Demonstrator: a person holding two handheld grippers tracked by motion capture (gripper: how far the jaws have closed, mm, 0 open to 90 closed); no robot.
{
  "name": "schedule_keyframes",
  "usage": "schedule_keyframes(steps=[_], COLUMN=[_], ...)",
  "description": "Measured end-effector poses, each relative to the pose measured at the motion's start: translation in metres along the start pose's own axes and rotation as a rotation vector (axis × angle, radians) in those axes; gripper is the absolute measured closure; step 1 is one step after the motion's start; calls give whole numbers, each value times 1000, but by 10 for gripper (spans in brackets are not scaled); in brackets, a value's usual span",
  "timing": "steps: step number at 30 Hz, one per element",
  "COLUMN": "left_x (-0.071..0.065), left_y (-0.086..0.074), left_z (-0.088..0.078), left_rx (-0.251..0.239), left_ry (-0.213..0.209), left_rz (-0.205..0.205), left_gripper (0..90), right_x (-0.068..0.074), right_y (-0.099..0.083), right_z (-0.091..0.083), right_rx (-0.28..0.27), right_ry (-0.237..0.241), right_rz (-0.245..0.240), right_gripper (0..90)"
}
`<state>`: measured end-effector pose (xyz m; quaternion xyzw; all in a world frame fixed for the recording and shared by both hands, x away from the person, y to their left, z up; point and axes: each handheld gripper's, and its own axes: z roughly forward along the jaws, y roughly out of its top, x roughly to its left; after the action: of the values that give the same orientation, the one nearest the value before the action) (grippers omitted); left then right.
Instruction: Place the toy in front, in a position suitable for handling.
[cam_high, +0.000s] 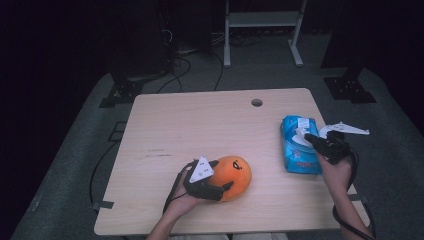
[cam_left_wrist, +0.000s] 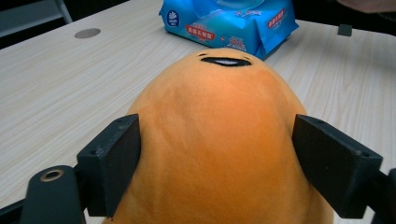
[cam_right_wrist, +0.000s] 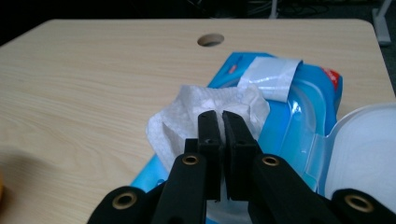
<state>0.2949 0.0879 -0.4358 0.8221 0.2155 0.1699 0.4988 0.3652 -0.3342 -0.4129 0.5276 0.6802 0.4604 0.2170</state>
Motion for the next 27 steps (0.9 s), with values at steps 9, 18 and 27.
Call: schedule_keyframes(steps=[9,18,27], left_x=[6,9,10], left_y=[1,-5,-8], left_z=[-14,-14,-14], left_rx=[-19,-5,0], left_ry=[11,-3,-10], left_rz=[-21,-39,-46], left_gripper=[165,165,164], right_x=[8,17,19], right_y=[13,15,21], right_z=[-20,-28,-36], right_rx=[-58,-69,-103], right_ry=[50,68,88], right_rz=[-12,-21,-12], right_gripper=[864,867,871])
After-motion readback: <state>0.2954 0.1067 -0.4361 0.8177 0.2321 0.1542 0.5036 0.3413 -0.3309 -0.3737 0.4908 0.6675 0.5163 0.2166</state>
